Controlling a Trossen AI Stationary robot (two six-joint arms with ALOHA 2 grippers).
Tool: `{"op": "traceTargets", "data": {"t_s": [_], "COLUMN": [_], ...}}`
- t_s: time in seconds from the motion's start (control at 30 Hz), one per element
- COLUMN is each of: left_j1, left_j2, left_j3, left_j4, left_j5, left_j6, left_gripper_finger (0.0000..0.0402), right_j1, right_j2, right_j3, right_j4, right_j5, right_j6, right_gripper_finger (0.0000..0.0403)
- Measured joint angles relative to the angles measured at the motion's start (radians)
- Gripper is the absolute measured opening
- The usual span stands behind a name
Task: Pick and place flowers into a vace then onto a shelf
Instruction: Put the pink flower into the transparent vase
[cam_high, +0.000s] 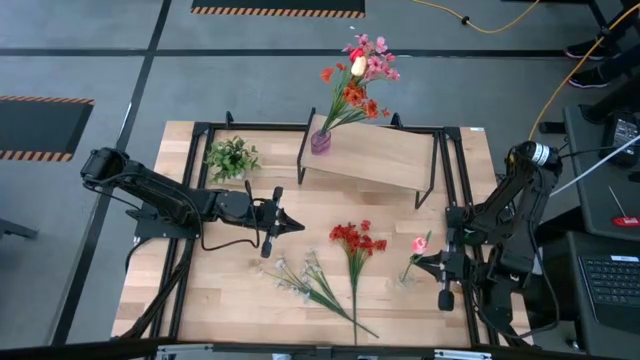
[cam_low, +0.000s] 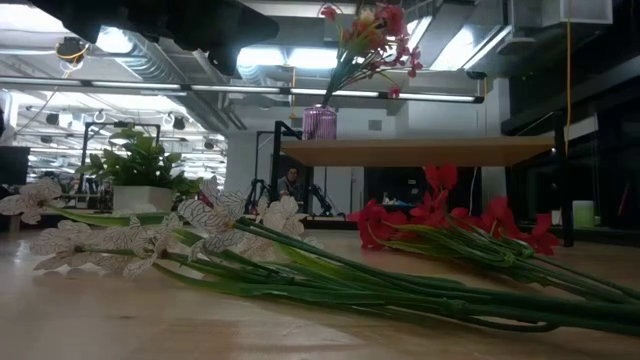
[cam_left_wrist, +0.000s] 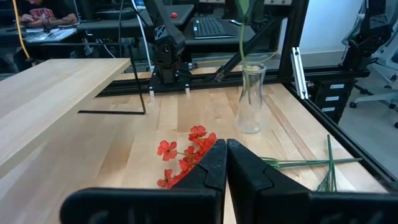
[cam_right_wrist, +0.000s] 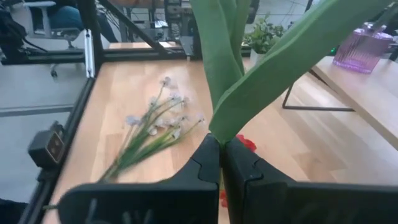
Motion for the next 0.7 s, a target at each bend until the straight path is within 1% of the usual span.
{"op": "traceTargets", "data": {"t_s": [0.3,0.53,0.7], "left_j1": [0.000,0.000,0.000], "left_j2": [0.000,0.000,0.000], "left_j3": [0.000,0.000,0.000], "left_j4": [0.000,0.000,0.000], "left_j5": [0.000,0.000,0.000], "left_j6": [0.000,0.000,0.000], "left_gripper_finger": [0.0003,0.0006,0.0002], "right_j1": [-0.007,-0.008,-0.009], "right_j2": [0.000,0.000,0.000], "right_j3": [-0.096,-0.132,-0.137], "right_j4": [0.055,0.072,0.090], "right_j5": [-0.001,-0.002,-0.001], "right_j6": [0.000,0.000,0.000], "right_gripper_finger": [0.0000,0.0015,0.0015]}}
